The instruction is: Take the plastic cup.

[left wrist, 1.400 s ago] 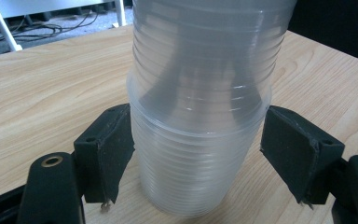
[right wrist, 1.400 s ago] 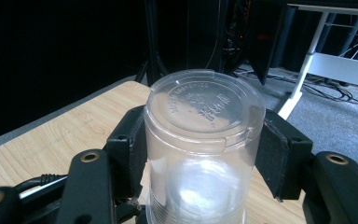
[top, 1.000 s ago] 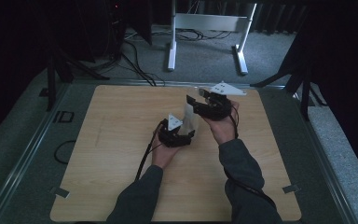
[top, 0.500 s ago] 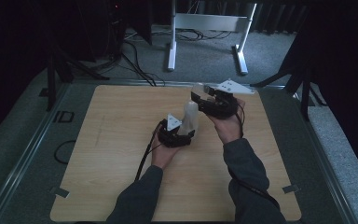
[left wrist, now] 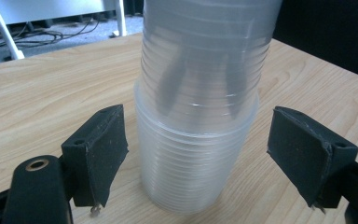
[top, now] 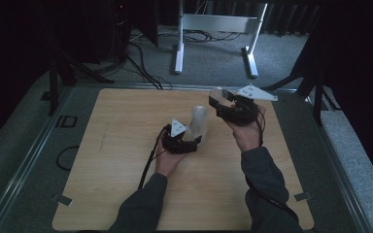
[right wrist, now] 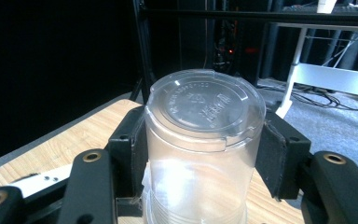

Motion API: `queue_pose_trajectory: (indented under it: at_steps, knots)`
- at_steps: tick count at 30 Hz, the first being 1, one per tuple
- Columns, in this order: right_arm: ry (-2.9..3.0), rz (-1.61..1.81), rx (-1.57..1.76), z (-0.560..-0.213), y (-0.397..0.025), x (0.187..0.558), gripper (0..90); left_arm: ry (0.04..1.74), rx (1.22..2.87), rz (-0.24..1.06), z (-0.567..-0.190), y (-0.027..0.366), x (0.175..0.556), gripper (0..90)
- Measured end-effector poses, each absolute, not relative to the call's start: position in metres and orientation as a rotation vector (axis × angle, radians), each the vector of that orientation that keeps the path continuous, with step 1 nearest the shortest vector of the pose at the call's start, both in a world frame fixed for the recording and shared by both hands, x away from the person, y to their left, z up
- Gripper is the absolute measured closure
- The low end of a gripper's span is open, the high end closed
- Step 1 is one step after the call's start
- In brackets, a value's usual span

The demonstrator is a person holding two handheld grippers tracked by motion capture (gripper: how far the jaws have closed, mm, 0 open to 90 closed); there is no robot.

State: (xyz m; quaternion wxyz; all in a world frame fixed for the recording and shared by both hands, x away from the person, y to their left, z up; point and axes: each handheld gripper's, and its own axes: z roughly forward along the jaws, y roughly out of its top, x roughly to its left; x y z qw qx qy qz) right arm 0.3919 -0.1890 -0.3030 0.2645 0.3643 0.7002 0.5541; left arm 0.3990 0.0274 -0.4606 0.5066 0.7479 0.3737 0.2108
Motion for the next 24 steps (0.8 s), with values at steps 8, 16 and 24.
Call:
queue_pose_trajectory:
  at_steps: [8, 16, 24]
  knots:
    - [1.872, 1.478, 1.025, -0.307, -0.209, 0.385, 41.5, 0.888, 1.793, 0.504, -0.458, 0.033, 0.392, 21.1]
    - [1.855, 1.458, 1.067, -0.314, -0.225, 0.379, 41.6, 0.853, 1.787, 0.507, -0.454, 0.037, 0.382, 22.2]
    - [1.861, 1.441, 1.112, -0.326, -0.233, 0.377, 41.6, 0.827, 1.784, 0.51, -0.448, 0.036, 0.375, 22.8]
